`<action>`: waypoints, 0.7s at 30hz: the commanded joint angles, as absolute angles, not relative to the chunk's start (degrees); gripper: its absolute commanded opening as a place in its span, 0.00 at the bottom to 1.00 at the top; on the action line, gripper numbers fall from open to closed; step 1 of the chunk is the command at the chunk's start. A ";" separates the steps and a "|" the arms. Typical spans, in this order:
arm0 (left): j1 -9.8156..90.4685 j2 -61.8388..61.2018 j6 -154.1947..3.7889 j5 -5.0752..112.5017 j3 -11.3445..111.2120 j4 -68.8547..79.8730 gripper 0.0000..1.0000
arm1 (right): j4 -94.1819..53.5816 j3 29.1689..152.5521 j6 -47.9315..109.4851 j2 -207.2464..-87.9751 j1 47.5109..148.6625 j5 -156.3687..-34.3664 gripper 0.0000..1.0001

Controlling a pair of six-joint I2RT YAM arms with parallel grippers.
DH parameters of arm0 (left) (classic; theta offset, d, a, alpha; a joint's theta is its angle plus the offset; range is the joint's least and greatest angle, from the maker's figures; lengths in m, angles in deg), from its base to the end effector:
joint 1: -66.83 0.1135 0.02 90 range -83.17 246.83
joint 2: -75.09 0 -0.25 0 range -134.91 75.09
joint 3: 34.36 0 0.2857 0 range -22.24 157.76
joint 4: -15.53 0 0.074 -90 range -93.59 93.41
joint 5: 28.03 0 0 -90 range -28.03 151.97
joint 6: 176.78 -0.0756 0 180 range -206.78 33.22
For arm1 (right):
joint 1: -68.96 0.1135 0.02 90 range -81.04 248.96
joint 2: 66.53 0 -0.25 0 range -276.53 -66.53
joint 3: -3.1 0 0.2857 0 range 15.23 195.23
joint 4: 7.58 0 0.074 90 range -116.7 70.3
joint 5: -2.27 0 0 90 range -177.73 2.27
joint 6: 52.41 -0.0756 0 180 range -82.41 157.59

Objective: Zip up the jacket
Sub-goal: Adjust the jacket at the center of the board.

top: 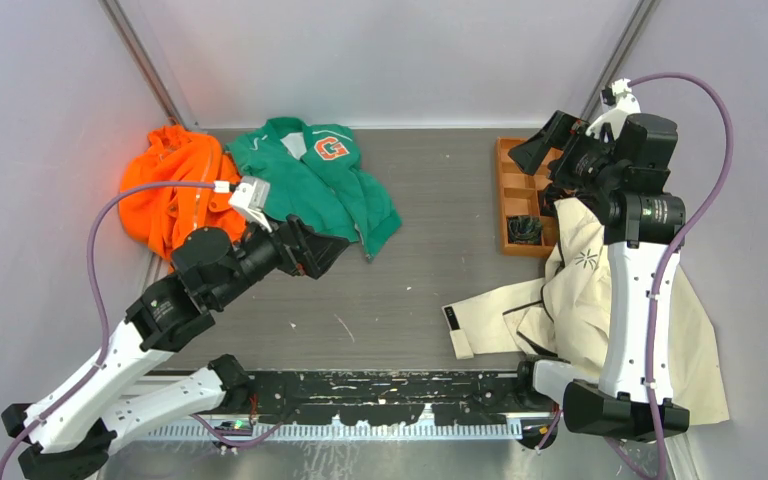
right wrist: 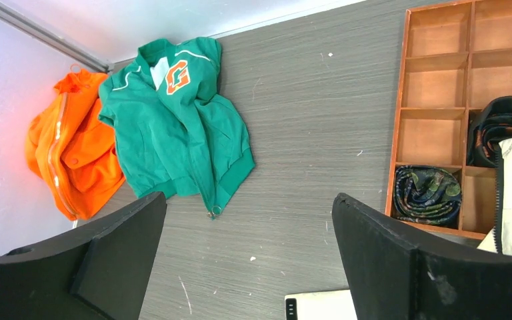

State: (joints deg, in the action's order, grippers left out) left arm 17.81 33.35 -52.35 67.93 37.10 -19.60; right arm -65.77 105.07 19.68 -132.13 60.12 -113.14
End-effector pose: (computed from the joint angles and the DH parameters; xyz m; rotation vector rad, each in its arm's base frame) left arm 0.1568 -0.1686 0.4075 0.1412 1.7619 -1.0005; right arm 0.2805 -0.0108 0.4577 0.1598 1.9438 0.5365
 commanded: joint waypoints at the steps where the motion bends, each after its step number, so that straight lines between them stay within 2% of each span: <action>1: 17.70 33.28 -53.02 68.91 38.52 -18.43 1.00 | -62.77 107.17 20.44 -131.58 59.91 -114.95 1.00; 7: 17.65 31.23 -54.08 70.73 39.46 -21.19 0.99 | -62.46 106.19 23.28 -131.91 60.04 -121.47 1.00; 11: 17.65 28.80 -53.60 74.32 40.59 -23.96 0.99 | -64.58 104.58 37.40 -132.71 61.42 -138.84 1.00; 16: 17.69 26.02 -49.16 77.79 39.81 -24.19 1.00 | -69.11 102.12 48.64 -133.50 68.73 -137.12 1.00; 21: 18.78 21.93 -49.75 77.88 37.87 -22.13 0.98 | -64.50 94.23 48.93 -134.71 71.89 -136.74 1.00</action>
